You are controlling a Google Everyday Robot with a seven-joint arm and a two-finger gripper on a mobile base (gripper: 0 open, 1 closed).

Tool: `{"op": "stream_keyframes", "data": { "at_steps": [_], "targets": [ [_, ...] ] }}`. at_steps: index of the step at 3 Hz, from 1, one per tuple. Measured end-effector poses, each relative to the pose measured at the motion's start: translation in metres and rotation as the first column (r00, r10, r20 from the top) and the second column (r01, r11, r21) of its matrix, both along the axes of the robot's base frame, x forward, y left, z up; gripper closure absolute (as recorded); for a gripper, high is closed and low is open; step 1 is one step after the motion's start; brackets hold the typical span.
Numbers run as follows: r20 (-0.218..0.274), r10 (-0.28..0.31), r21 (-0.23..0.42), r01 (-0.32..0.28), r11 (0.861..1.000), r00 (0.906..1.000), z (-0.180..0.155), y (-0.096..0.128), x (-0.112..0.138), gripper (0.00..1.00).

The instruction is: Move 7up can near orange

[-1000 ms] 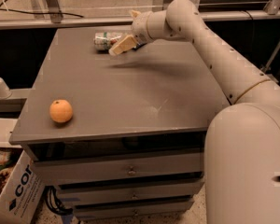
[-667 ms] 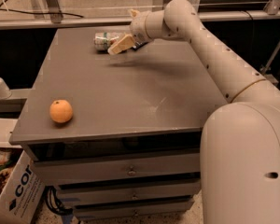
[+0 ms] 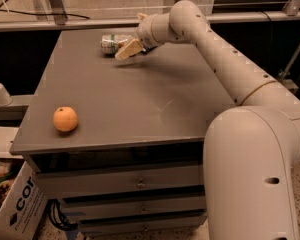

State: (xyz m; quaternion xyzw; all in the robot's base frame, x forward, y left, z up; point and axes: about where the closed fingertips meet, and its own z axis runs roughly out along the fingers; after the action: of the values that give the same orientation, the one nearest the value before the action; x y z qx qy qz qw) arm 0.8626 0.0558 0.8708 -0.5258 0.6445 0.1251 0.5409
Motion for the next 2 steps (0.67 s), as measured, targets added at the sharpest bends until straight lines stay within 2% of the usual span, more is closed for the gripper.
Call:
{"op": "stream_keyframes", "data": {
  "at_steps": [1,2],
  "targets": [
    [-0.012,-0.017,-0.013,0.017,1.0,0.9998,-0.0075,-0.0007,0.0053,0.0],
    [-0.028,-0.026,-0.019,0.025,1.0,0.9993,-0.0149,-0.0007,0.008,0.17]
  ]
}}
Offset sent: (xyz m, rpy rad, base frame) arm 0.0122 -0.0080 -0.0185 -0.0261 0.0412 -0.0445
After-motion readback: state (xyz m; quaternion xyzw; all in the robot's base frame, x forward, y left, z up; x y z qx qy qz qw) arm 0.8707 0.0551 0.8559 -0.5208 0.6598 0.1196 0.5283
